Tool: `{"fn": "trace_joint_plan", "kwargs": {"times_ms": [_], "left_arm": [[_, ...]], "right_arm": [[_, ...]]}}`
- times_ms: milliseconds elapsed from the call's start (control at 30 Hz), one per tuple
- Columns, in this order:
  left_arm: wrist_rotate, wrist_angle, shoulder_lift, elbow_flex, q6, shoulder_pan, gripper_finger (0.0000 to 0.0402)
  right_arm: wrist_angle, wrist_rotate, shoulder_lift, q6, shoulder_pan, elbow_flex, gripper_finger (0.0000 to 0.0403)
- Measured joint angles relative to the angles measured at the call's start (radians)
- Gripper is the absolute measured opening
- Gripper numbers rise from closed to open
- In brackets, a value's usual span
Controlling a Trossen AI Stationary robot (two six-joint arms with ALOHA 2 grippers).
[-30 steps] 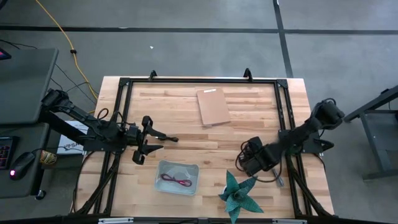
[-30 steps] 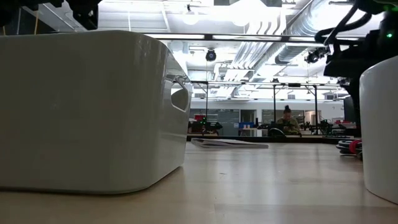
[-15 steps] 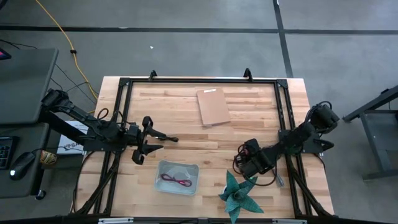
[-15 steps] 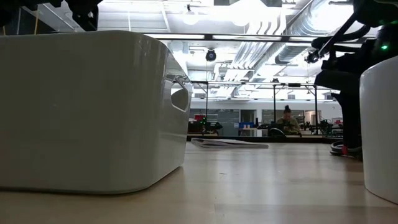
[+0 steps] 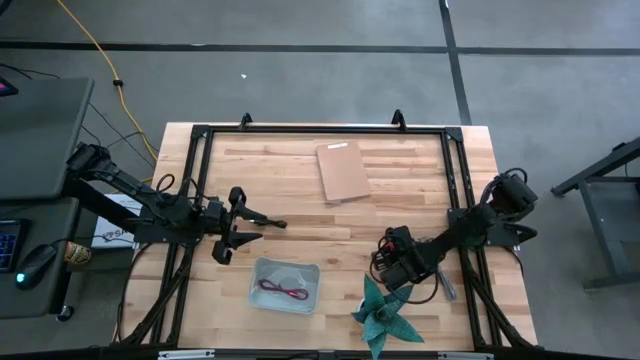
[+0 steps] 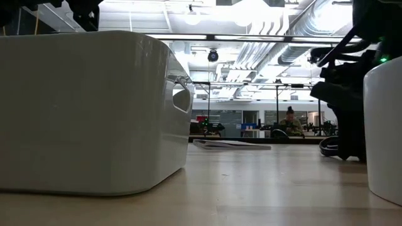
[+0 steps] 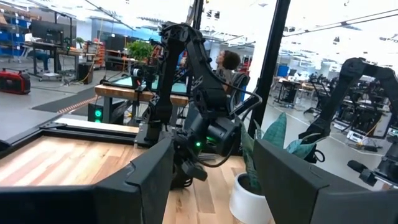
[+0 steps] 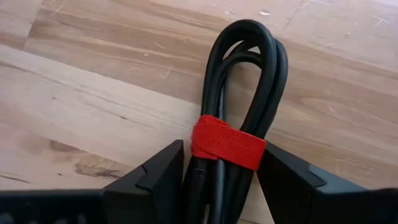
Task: Pick and place USB-C Cables
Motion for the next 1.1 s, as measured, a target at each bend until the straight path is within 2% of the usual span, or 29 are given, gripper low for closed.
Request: {"fn": "trace_joint_plan", "kwargs": {"times_ms": [133,233,567,700,867,1100], "left_arm": [[0.0,0.0,0.0,0.0,0.0,0.0,0.0203],[0.0,0.0,0.0,0.0,0.0,0.0,0.0204],[0.0,0.0,0.0,0.0,0.0,0.0,0.0203],[0.0,0.0,0.0,0.0,0.0,0.0,0.0204],[0.0,0.0,0.0,0.0,0.0,0.0,0.0203],[0.0,-0.002,0.0,0.0,0.0,0.0,0.0203]], "right_arm": [[0.0,0.005,0.001,-0.01,0.0,-0.001,0.0181],[-0.001,0.005,0.002,-0.02,0.0,-0.002,0.0161],[-0.041,0.0,-0.01,-0.087,0.0,-0.002,0.0049],[-0.075,-0.021,-0.041,-0.158,0.0,-0.007,0.0048],[-0.232,-0.126,-0.126,-0.268,-0.009,-0.008,0.0048],[-0.378,-0.081,-0.31,-0.338,0.019,-0.014,0.0048]]}}
